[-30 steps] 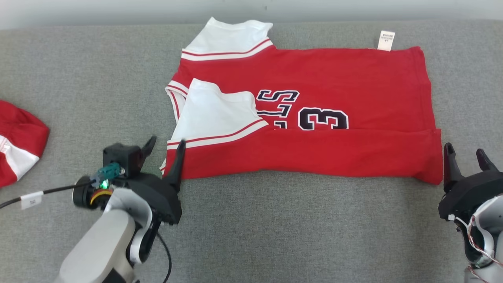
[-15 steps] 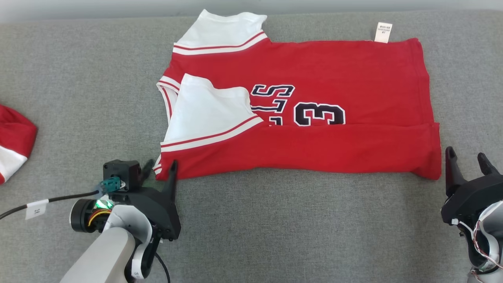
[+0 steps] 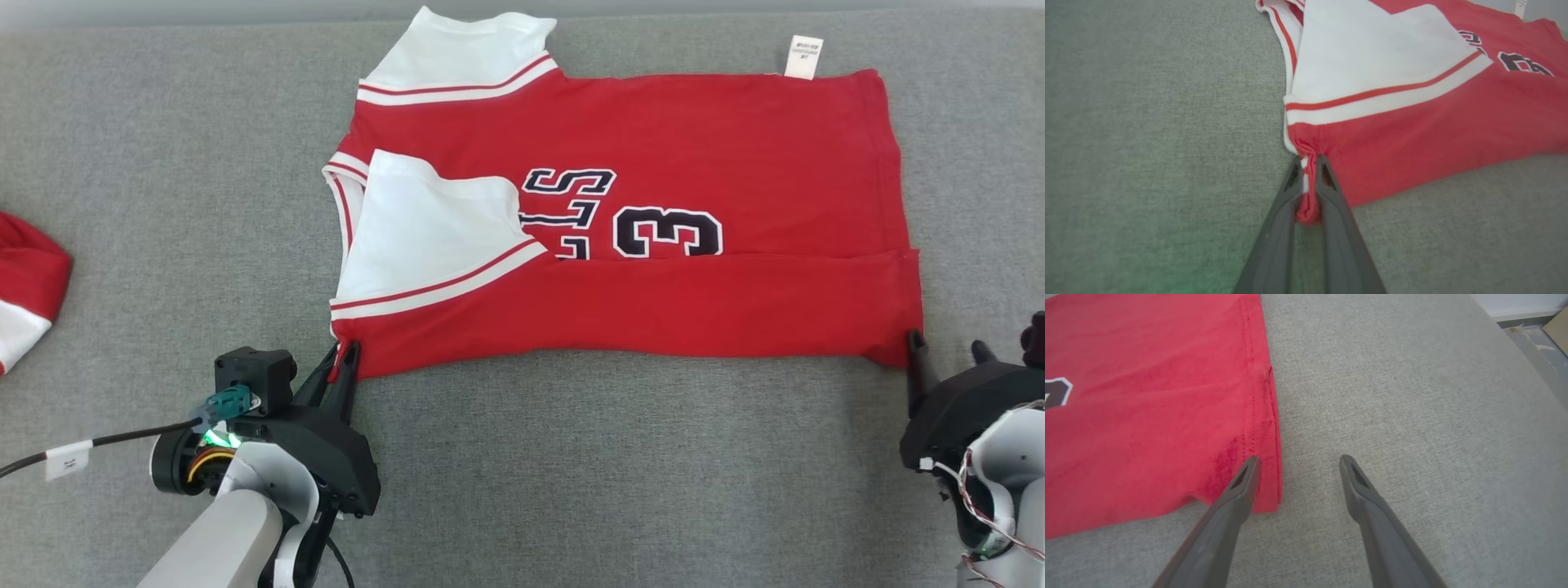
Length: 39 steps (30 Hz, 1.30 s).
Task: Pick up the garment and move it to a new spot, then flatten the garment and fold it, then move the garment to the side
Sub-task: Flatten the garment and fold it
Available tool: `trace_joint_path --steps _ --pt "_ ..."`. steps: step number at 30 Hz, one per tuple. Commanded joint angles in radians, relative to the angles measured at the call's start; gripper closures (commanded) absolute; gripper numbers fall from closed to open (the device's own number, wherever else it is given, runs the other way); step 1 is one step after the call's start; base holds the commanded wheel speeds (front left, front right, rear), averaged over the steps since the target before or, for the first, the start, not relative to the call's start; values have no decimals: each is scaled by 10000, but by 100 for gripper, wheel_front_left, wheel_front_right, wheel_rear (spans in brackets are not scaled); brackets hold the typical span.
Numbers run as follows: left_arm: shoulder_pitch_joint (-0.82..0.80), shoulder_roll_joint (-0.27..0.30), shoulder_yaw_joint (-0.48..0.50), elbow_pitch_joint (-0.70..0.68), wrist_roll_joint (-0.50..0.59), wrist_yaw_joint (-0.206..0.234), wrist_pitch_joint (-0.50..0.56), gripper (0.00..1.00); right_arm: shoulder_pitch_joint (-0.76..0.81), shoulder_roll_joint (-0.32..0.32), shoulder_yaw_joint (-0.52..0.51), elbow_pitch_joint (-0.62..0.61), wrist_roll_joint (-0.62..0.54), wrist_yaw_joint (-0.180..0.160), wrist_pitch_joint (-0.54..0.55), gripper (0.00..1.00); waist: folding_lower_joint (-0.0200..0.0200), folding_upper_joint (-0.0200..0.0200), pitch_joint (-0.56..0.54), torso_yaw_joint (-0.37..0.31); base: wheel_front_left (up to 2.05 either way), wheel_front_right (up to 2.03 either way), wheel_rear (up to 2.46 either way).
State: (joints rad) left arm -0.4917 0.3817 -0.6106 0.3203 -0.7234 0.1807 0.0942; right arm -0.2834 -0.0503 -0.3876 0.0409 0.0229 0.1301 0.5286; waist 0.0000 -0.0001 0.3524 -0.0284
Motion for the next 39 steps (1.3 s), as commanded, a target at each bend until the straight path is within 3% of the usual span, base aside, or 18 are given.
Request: trace_joint_path --steps 1,8,9,11,12,18,24,33,39 --pt "369 36 -121 124 -22 30 85 100 -137 12 90 296 162 15 87 0 0 1 58 72 0 0 0" --pt "311 25 -108 158 -61 67 27 100 -306 25 507 1134 250 15 241 0 0 1 108 158 0 0 0" --pt "325 21 -118 175 -69 59 23 100 -317 31 586 1251 251 16 283 10 0 1 105 170 0 0 0" --pt "361 -4 -138 202 -82 31 -3 100 -318 42 701 1388 172 16 387 85 0 1 67 194 0 0 0" --pt "390 -21 -153 214 -89 13 -16 100 -285 45 724 1409 141 16 425 100 0 1 34 206 0 0 0" --pt "705 -4 -235 118 -161 -90 -232 100 32 16 566 1086 204 15 305 100 0 1 -371 209 0 0 0" --pt "1303 322 -177 -480 -172 71 -401 100 754 2 225 18 863 13 685 100 0 1 -1031 243 0 0 0" --pt "2790 888 -366 -1775 -100 769 -212 100 2504 -10 -192 -1752 1489 10 1775 100 0 1 -1706 310 0 0 0" --pt "3866 1048 -395 -2492 -288 1213 -290 100 3399 -9 -154 -1627 2226 -1 1866 100 0 1 -1880 340 0 0 0"
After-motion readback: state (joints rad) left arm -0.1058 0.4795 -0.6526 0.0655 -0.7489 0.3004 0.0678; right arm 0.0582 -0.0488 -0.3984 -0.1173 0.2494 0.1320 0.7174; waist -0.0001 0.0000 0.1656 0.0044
